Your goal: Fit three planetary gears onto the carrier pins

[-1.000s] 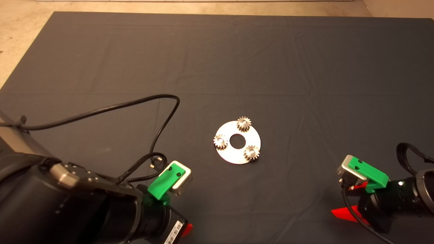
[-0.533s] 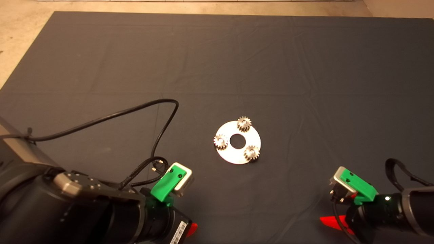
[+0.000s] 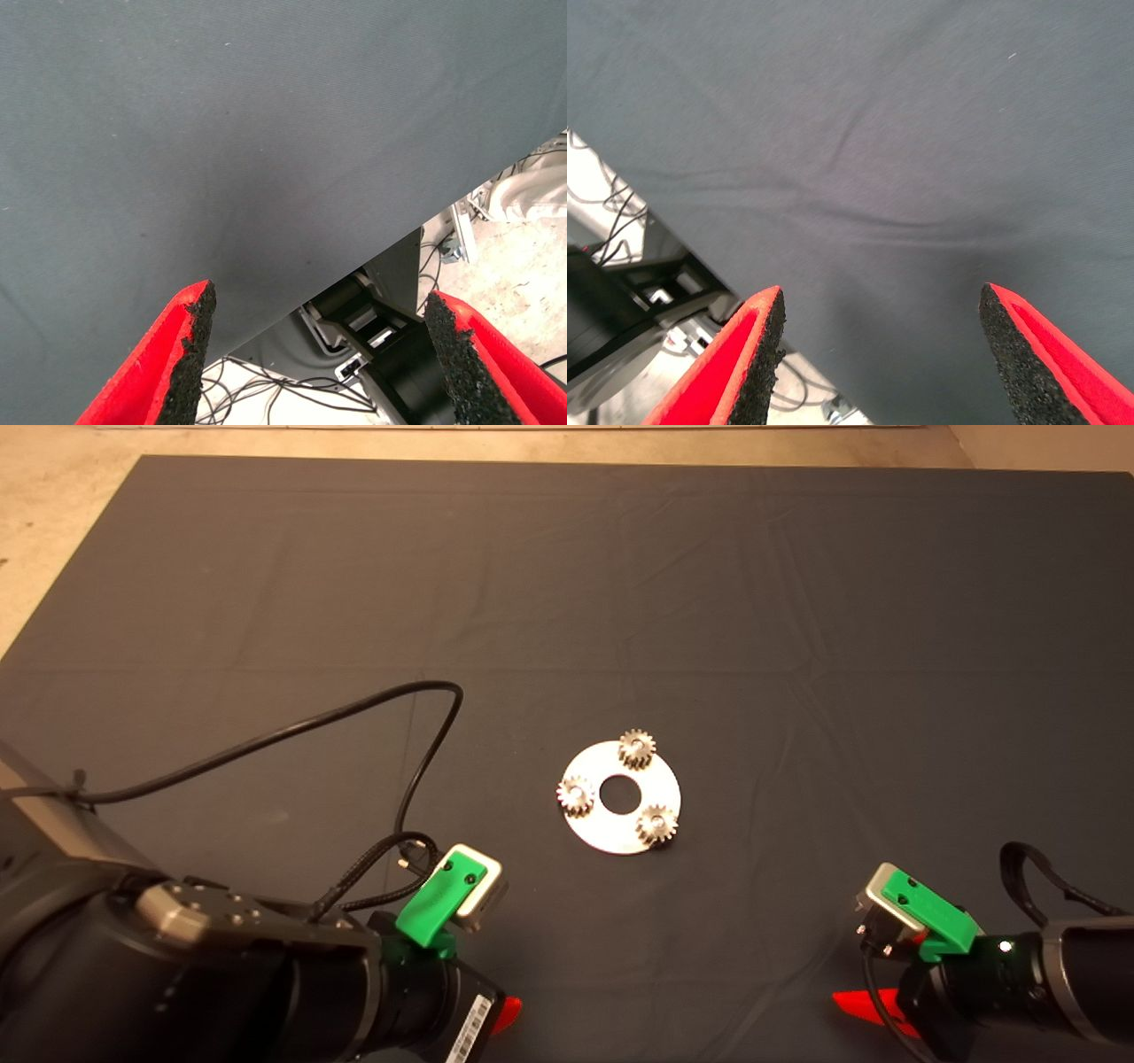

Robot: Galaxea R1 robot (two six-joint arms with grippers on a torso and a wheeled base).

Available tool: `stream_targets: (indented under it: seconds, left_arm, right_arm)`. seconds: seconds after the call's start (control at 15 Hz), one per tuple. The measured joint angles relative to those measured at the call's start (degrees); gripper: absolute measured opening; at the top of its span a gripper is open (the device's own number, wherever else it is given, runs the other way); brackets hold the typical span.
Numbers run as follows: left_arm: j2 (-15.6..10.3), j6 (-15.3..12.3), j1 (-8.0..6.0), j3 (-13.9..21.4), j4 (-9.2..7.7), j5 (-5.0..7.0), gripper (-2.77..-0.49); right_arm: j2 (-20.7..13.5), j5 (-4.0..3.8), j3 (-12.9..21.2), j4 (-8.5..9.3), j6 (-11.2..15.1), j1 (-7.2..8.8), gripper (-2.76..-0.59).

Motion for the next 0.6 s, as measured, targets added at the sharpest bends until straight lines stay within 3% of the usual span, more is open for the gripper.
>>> stream_targets:
  seconds: [0.2, 0.4, 0.6]
  left_arm:
    - [-0.28, -0.02, 3.85, 0.02, 1.51, 0.02, -1.64]
    - [-0.64, -0.04, 5.56, 0.02, 4.39, 0.02, -1.64]
    - [-1.87, -0.04, 8.02, 0.02, 6.14, 0.02, -1.64]
  right_arm:
    - [0.02, -0.20, 0.00, -0.27, 0.01, 0.00, -1.73]
    - [0.00, -1.35, 0.00, -0.50, 0.01, -0.28, -1.73]
    - [0.02, -1.46, 0.00, -0.57, 0.17, -0.74, -1.73]
